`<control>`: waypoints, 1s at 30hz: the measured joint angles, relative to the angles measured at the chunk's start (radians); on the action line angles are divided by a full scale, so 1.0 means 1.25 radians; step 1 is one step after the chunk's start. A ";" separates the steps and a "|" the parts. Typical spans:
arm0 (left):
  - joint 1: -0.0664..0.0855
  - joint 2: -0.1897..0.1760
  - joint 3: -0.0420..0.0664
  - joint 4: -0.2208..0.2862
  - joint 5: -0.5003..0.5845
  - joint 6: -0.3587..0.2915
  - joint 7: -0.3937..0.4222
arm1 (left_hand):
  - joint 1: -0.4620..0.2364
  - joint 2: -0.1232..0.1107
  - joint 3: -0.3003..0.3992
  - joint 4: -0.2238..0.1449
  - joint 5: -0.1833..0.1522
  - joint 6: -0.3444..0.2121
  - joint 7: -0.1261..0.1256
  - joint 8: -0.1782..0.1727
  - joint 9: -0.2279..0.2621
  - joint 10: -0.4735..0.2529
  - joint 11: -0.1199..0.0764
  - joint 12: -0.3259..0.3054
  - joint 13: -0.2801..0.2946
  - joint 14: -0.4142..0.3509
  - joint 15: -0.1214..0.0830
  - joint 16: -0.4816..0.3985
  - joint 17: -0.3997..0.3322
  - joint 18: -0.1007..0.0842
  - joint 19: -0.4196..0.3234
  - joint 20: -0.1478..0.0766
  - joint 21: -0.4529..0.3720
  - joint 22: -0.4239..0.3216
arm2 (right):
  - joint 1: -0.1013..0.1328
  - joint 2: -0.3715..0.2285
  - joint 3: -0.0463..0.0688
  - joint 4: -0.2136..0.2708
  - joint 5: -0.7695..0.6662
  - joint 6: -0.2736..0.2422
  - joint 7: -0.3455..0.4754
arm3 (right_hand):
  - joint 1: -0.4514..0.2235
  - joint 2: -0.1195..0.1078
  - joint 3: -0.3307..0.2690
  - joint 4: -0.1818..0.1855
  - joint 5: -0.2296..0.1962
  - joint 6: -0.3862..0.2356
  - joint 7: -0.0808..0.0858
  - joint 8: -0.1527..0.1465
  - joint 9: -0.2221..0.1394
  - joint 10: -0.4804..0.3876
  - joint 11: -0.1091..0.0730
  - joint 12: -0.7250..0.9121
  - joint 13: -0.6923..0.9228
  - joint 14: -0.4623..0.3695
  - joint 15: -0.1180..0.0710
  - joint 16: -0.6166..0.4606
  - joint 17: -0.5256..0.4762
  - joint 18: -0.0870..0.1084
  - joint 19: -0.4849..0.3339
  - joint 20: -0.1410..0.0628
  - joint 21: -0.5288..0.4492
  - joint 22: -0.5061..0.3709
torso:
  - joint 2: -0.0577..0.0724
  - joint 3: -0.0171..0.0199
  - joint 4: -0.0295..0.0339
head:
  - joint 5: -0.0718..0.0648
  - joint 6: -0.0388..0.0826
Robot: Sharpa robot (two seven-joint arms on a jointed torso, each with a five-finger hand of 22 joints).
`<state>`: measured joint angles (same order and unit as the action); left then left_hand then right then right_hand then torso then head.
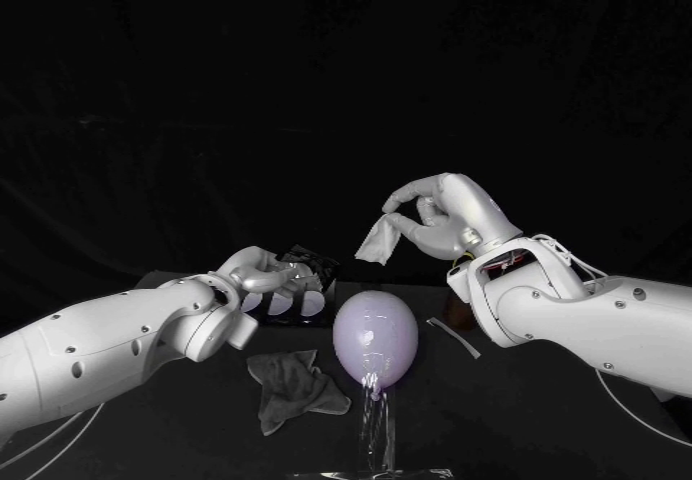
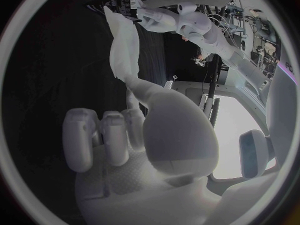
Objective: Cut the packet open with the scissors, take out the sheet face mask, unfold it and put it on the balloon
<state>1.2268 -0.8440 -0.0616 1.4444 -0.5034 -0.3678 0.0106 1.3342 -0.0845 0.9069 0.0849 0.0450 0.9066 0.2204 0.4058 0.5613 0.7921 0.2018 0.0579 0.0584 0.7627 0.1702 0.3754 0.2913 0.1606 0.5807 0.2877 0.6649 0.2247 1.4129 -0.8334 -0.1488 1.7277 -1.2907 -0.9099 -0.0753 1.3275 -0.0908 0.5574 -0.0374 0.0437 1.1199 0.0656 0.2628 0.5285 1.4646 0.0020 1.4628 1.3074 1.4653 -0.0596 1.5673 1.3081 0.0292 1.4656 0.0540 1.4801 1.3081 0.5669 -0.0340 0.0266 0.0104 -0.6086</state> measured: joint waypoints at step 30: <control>-0.001 -0.273 -0.074 0.086 -0.031 0.322 -0.157 | -0.016 -0.001 -0.040 0.060 0.001 -0.001 -0.024 0.002 -0.018 0.215 -0.042 0.050 0.009 0.146 -0.048 0.071 0.016 0.011 0.120 -0.027 0.034 0.001 | 0.001 0.004 0.000 -0.041 0.026 0.003 0.006 | 0.000 0.000 0.002 -0.002 0.000 -0.001 0.002 0.001 0.000 0.000 0.000 -0.001 0.000 0.000 0.000 0.000 0.000 0.000 -0.003 0.000 -0.001 0.000 | 0.000 0.0014 -0.0001 | 0.074 -0.098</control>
<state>1.2259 -1.1853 -0.1535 1.5517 -0.5418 0.0349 -0.1857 1.3141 -0.0859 0.8568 0.1604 0.0462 0.9048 0.1899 0.4083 0.5393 1.0606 0.1491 0.1202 0.0692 0.9452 0.1109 0.4644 0.3108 0.1744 0.7312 0.2544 0.7081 0.2259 1.4144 -0.8287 -0.1493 1.6763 -1.2582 -0.9061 -0.0677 1.3275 -0.0908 0.5603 -0.0402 0.0436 1.1184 0.0676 0.2635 0.5291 1.4646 0.0020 1.4619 1.3073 1.4647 -0.0590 1.5673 1.3076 0.0292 1.4621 0.0542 1.4791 1.3079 0.5663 -0.0323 0.0265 0.1034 -0.7306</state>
